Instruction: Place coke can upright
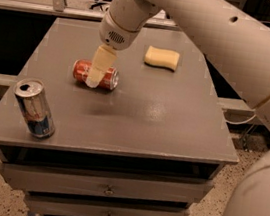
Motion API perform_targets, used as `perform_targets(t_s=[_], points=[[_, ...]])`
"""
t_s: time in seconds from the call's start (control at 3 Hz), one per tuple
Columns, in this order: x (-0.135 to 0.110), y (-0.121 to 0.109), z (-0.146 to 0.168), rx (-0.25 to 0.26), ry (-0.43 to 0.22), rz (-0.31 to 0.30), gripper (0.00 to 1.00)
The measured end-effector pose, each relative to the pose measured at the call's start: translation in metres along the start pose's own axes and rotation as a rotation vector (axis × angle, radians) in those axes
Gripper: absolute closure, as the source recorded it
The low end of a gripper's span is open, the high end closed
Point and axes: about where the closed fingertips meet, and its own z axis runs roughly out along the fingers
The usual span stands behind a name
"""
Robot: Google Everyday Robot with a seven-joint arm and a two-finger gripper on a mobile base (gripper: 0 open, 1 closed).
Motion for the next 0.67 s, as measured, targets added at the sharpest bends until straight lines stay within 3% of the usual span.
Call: perform_targets(t_s=[0.67], points=[[-0.033,-0.008,0.043,-0.011,0.051,0.009,0.00]])
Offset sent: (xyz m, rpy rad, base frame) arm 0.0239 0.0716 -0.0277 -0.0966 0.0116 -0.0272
